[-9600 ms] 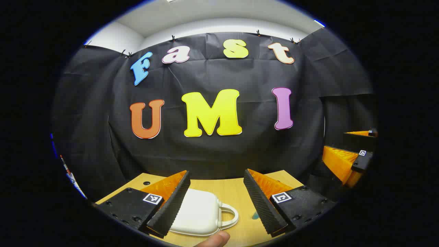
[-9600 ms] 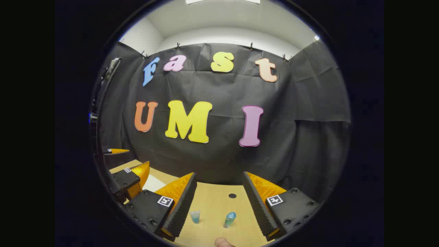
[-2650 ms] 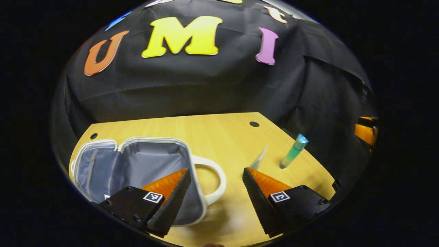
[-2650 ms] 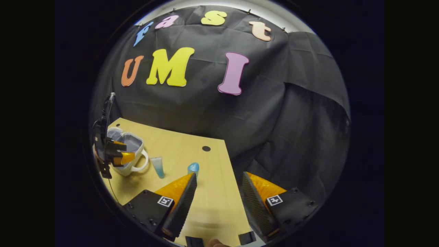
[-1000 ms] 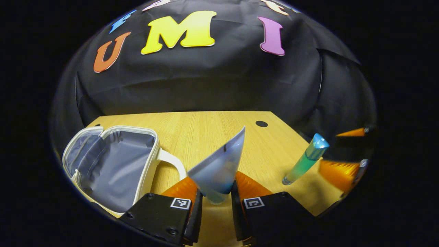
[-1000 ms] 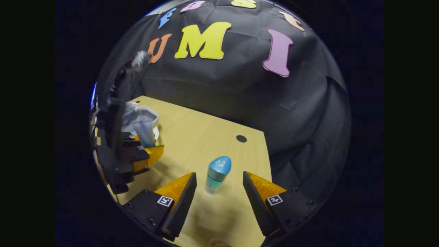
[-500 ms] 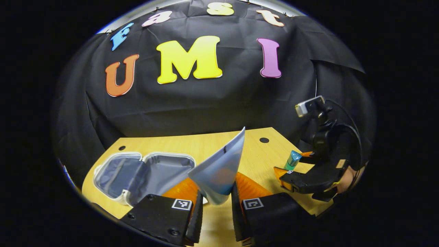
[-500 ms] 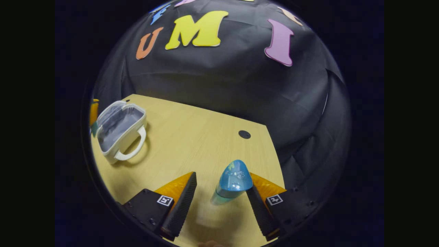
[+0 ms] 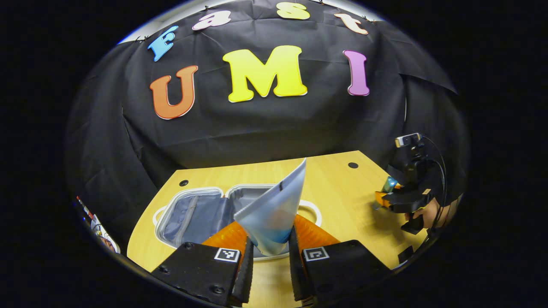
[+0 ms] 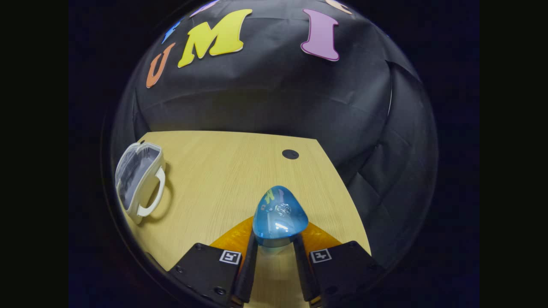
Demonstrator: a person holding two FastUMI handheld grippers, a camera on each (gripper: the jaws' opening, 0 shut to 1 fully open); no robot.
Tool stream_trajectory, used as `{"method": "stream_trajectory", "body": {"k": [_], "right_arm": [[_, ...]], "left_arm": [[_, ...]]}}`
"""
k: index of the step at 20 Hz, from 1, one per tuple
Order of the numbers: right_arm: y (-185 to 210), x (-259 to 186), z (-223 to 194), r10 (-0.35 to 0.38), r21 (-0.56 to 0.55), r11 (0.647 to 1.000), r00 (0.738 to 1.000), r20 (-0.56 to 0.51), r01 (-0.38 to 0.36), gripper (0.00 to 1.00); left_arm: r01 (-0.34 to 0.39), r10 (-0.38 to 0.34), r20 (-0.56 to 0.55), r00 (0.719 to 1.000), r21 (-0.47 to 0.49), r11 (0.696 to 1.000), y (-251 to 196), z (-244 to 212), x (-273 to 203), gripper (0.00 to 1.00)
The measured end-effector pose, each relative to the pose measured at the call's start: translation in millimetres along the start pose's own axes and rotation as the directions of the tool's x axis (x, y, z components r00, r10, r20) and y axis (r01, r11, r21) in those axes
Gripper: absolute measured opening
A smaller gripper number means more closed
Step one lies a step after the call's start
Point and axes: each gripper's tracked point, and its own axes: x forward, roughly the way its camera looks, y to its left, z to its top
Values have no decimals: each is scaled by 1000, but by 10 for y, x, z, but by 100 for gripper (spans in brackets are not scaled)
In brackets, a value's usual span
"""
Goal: First open the suitcase, pack the skin care products into it, and then close the suitcase.
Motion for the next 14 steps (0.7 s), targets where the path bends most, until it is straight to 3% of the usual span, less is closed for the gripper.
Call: {"method": "stream_trajectory", "body": {"k": [3, 5, 6, 7, 8, 10, 14], "right_arm": [[30, -200, -54, -18, 3, 1000, 1000, -17, 19, 39], [64, -418, -59, -27, 37, 999, 999, -17, 28, 39], [85, -545, -40, -34, 48, 998, 999, -13, 35, 39], [113, -667, -7, -38, 53, 998, 999, -5, 38, 39], [162, -802, 12, -35, 55, 998, 999, -1, 35, 39], [279, -1045, 80, -24, 82, 996, 1000, 6, 23, 39], [565, -1378, 239, 5, 134, 991, 1000, 20, -7, 39]], "left_arm": [[18, -18, 1, 1000, -21, 1000, 217, -6, 144, 40], [26, -27, -17, 1000, -24, 999, 330, -118, 317, 44], [26, -27, -52, 998, -24, 999, 396, -233, 421, 40], [21, -24, -95, 995, -29, 999, 447, -375, 555, 44], [25, -29, -141, 990, -36, 999, 490, -519, 678, 40], [68, -80, -231, 970, -57, 996, 474, -853, 917, 40], [65, -82, -394, 915, -56, 996, 502, -1402, 1252, 40]]}}
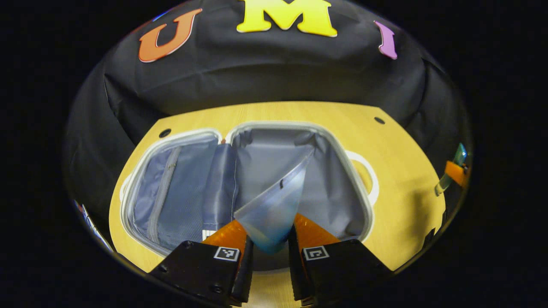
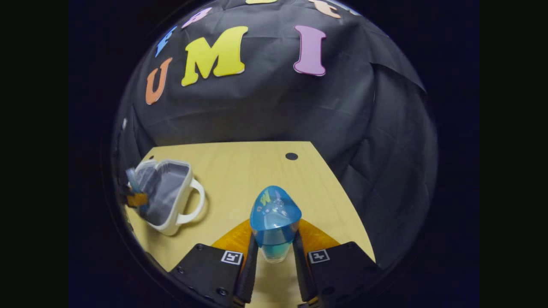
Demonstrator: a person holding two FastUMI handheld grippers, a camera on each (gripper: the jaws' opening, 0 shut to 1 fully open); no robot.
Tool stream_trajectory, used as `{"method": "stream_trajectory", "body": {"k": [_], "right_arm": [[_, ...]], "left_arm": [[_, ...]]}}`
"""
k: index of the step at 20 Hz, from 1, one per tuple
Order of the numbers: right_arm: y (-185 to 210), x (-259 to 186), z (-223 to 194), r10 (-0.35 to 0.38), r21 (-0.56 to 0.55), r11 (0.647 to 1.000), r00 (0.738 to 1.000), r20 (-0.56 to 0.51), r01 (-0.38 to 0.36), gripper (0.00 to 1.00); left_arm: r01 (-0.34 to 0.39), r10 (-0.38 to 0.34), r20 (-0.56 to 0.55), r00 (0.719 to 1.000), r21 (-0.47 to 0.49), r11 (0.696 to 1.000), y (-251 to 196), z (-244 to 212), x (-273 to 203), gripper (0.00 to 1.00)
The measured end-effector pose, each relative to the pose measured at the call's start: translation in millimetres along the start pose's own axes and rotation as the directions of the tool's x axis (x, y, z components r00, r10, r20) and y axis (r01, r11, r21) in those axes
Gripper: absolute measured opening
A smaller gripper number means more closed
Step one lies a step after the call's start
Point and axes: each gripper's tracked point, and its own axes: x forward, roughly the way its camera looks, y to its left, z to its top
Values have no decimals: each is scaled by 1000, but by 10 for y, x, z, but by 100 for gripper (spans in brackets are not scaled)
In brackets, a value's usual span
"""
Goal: First open the suitcase, pack the skin care products into it, and then close the suitcase.
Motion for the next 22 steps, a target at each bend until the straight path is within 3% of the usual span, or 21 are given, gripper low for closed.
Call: {"method": "stream_trajectory", "body": {"k": [4, 6, 8, 9, 13, 15, 16, 18, 19, 22], "right_arm": [[291, -159, 137, 37, 0, 999, 999, 11, -37, 39], [400, -206, 189, 53, -27, 998, 998, 17, -53, 39], [490, -223, 232, 63, -46, 997, 998, 17, -62, 39], [529, -218, 250, 69, -48, 996, 997, 16, -68, 38], [630, -164, 242, 85, -65, 994, 996, -1, -85, 39], [662, -133, 218, 95, -77, 993, 995, -8, -95, 39], [661, -110, 177, 94, -89, 992, 995, -15, -95, 39], [659, -87, 129, 93, -99, 991, 995, -28, -95, 39], [664, -75, 99, 93, -101, 990, 995, -36, -97, 39], [703, -66, 72, 99, -107, 989, 994, -47, -104, 39]], "left_arm": [[18, -20, -149, 989, -18, 1000, -16, -282, 216, 44], [8, -6, -188, 982, 7, 1000, 6, -269, 263, 35], [-4, 3, -232, 973, -3, 1000, 6, -256, 296, 44], [-6, 4, -240, 971, -10, 1000, 5, -219, 325, 40], [-10, 3, -265, 964, -27, 1000, 7, -179, 451, 40], [-16, 5, -277, 961, -38, 999, -1, -188, 438, 44], [-20, 8, -280, 960, -39, 999, 1, -206, 483, 40], [-24, 12, -285, 958, -37, 999, -2, -202, 498, 43], [-26, 15, -286, 958, -35, 999, -9, -187, 489, 39], [-29, 14, -286, 958, -48, 998, -17, -194, 495, 40]]}}
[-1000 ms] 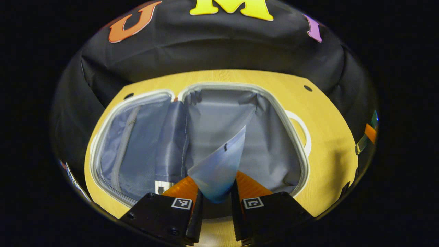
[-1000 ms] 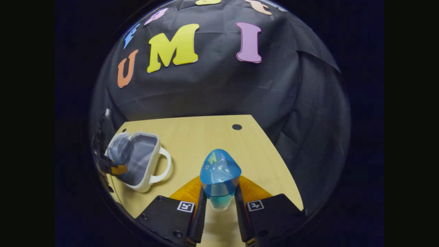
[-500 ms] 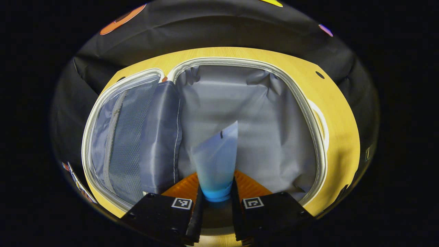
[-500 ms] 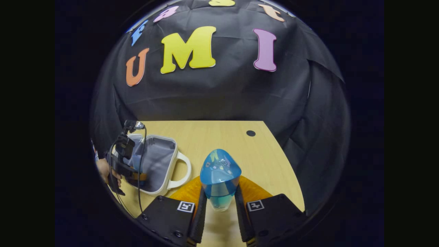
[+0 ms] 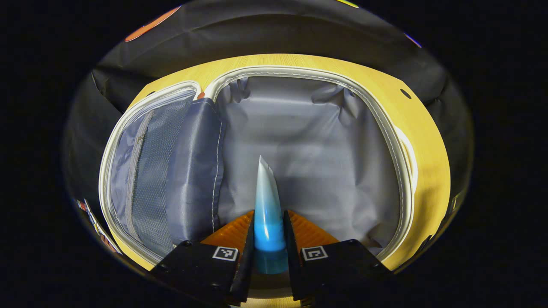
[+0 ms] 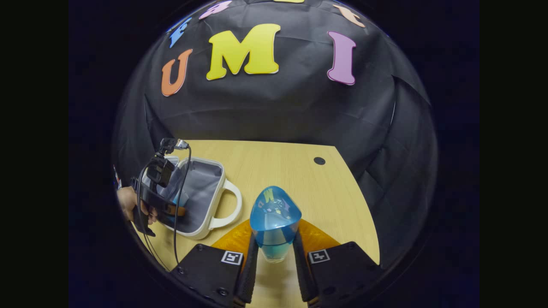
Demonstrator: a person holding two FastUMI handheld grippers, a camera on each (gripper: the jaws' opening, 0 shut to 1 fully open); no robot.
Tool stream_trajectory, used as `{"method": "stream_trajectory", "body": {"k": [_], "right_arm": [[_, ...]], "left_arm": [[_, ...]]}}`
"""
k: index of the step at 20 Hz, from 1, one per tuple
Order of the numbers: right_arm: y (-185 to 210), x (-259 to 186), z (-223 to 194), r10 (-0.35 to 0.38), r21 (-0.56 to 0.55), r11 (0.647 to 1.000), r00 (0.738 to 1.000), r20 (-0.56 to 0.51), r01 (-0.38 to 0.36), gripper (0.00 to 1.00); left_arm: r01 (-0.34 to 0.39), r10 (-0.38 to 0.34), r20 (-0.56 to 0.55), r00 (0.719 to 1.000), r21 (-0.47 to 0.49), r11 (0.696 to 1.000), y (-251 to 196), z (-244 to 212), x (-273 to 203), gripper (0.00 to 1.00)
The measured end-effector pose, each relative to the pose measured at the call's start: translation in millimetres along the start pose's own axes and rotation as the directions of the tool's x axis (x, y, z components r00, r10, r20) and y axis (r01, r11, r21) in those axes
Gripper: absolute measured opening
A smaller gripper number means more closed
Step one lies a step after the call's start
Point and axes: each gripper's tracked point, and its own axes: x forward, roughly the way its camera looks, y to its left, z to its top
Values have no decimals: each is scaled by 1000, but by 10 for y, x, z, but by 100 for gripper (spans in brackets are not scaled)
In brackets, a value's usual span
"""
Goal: First open the suitcase, pack the skin care products into it, and then close the suitcase.
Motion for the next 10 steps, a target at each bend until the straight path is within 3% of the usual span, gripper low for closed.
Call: {"method": "stream_trajectory", "body": {"k": [1, 2, 3, 5, 8, 10], "right_arm": [[33, 1, 12, 6, -3, 1000, 1000, 2, -6, 39], [72, 4, 41, 13, -11, 1000, 1000, 8, -13, 39], [122, 6, 73, 22, -19, 1000, 1000, 12, -22, 39], [259, 31, 143, 47, -34, 998, 999, 20, -47, 39], [524, 101, 275, 89, -60, 994, 995, 32, -87, 39], [739, 147, 407, 121, -86, 989, 992, 47, -116, 39]], "left_arm": [[0, 0, 4, 1000, -7, 1000, -6, 8, 11, 48], [10, -10, 4, 1000, -12, 1000, -22, 4, 9, 41], [16, -15, 7, 1000, -17, 1000, -39, 0, -20, 42], [82, -82, 1, 997, -34, 996, -189, -28, -117, 65], [94, -94, 31, 995, -11, 995, -228, -36, -359, 99], [100, -100, 104, 990, 11, 995, -227, 30, -619, 99]]}}
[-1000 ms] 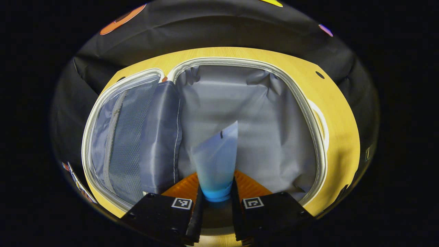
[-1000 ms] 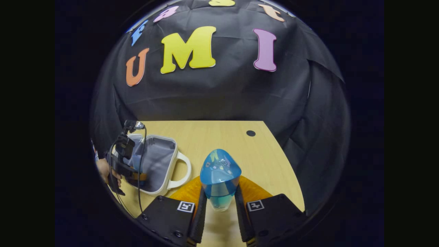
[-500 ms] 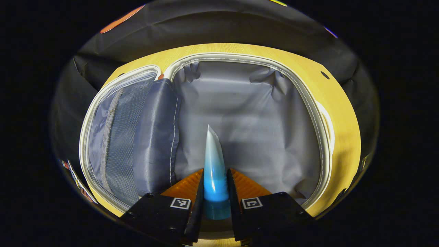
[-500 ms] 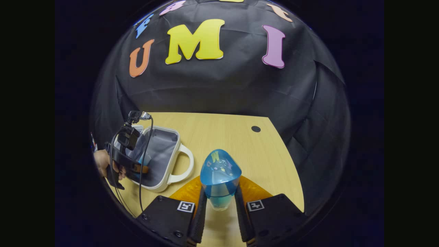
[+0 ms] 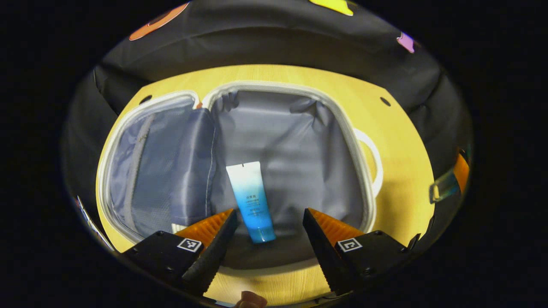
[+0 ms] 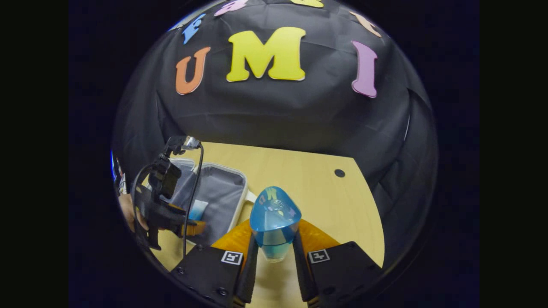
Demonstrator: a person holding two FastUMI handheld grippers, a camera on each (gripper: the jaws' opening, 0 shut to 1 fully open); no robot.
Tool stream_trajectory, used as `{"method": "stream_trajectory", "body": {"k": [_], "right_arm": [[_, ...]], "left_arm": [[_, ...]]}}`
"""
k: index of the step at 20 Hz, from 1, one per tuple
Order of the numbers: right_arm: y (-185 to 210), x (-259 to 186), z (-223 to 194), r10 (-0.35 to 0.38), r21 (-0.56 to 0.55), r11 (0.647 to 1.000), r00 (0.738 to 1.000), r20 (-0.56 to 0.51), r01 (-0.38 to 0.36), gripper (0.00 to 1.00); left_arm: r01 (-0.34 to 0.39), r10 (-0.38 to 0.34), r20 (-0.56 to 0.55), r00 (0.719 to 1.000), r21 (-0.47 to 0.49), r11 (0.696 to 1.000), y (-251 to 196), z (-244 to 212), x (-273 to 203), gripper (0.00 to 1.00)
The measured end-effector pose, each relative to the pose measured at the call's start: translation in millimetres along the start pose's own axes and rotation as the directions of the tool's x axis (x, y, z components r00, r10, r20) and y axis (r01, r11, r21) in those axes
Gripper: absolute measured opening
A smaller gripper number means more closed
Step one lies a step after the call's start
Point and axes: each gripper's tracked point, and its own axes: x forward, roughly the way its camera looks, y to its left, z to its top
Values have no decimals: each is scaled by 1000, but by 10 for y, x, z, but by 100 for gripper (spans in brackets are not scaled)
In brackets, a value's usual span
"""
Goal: First open the suitcase, pack the skin care products into it, and then close the suitcase.
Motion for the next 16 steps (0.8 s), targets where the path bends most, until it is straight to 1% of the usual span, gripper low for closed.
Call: {"method": "stream_trajectory", "body": {"k": [1, 3, 5, 6, 7, 8, 10, 11, 12, 13, 15, 16], "right_arm": [[109, 54, 68, 19, -8, 1000, 1000, 7, -19, 39], [351, 146, 173, 56, -17, 998, 998, 17, -56, 39], [588, 269, 205, 92, -15, 996, 996, 9, -92, 39], [705, 327, 188, 110, -16, 994, 994, -4, -110, 39], [839, 390, 145, 127, -20, 992, 992, -21, -127, 39], [962, 465, 101, 141, -22, 990, 989, -41, -142, 39], [1195, 601, -57, 170, -33, 984, 981, -91, -173, 39], [1300, 650, -155, 181, -48, 981, 977, -115, -187, 39], [1404, 708, -257, 193, -65, 977, 971, -142, -204, 39], [1485, 743, -376, 199, -79, 973, 965, -173, -215, 39], [1596, 835, -549, 204, -94, 969, 953, -223, -229, 39], [1636, 869, -613, 203, -98, 968, 949, -243, -232, 39]], "left_arm": [[1, -2, 55, 998, 13, 1000, 2, 70, -182, 99], [-28, 24, 165, 986, 27, 999, 125, 154, -512, 99], [-72, 64, 269, 961, 19, 997, 344, 165, -809, 99], [-82, 76, 315, 946, 6, 997, 452, 131, -971, 99], [-82, 77, 368, 927, 0, 997, 533, 131, -1110, 99], [-89, 85, 425, 901, -9, 996, 621, 162, -1247, 99], [-102, 87, 539, 838, -1, 995, 763, 233, -1520, 99], [-105, 86, 565, 820, 2, 994, 786, 233, -1594, 99], [-112, 94, 567, 819, -3, 994, 775, 168, -1655, 98], [-126, 111, 578, 809, -14, 992, 796, 151, -1742, 98], [-146, 131, 624, 770, -27, 989, 865, 218, -1944, 99], [-158, 139, 649, 748, -30, 987, 967, 250, -2037, 99]]}}
